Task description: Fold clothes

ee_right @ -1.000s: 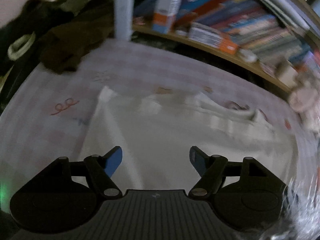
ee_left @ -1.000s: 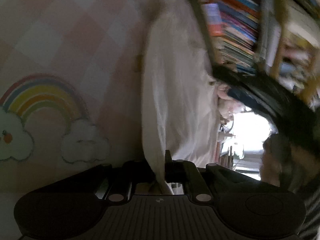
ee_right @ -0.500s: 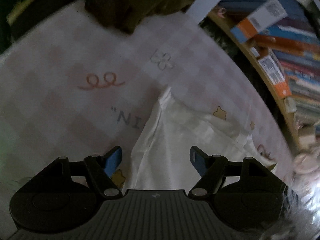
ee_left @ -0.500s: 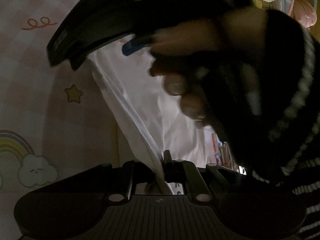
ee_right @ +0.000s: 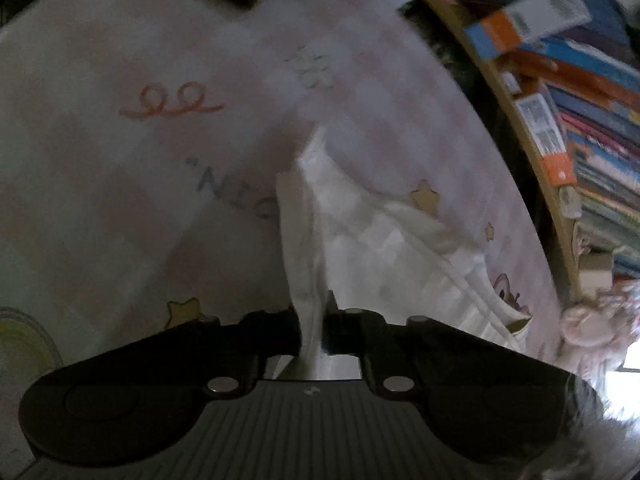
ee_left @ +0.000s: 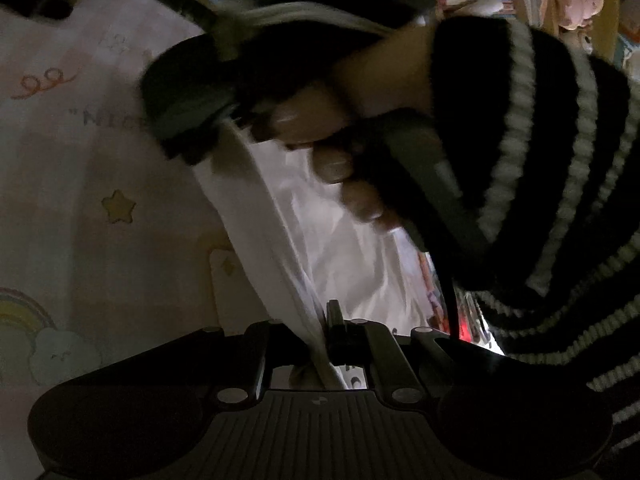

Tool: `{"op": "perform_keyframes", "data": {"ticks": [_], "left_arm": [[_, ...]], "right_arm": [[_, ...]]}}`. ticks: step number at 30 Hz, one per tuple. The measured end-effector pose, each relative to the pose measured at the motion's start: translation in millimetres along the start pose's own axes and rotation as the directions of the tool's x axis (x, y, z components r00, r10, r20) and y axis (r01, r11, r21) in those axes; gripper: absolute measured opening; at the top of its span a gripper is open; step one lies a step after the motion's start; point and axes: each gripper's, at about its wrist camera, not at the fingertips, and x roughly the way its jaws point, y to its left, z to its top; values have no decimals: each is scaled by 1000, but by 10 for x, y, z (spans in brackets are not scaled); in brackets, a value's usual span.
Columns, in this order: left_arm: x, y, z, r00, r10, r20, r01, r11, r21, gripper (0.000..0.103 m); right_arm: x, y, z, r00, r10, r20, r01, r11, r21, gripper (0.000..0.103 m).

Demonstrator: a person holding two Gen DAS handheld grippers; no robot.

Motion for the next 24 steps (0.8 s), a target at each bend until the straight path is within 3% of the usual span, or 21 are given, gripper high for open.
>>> {"op": "perform_keyframes", "data": {"ticks": [6, 12, 15, 18, 24], "left_arm": [[20, -252, 98, 1000, -5, 26, 2, 994, 105, 7], [236, -693, 106, 1000, 3, 13, -6, 980, 199, 7], [267, -933, -17, 1000, 17, 11, -19, 972, 236, 7], [561, -1216, -71, 999, 47, 19, -51, 963, 266, 7], [1086, -1647, -242, 992, 126, 21, -127, 962, 241, 8]], "right_arm": [[-237, -637, -272, 990, 89, 106, -106, 980, 169, 6], [-336, -1407, -847, 952, 167, 257, -249, 910, 331, 6], [-340, -1695, -1174, 931, 185, 315, -298, 883, 363, 6], [-300, -2029, -1431, 910, 197, 364, -336, 866, 371, 6], [-72, -2752, -1958, 851, 257, 458, -439, 827, 351, 6]]}}
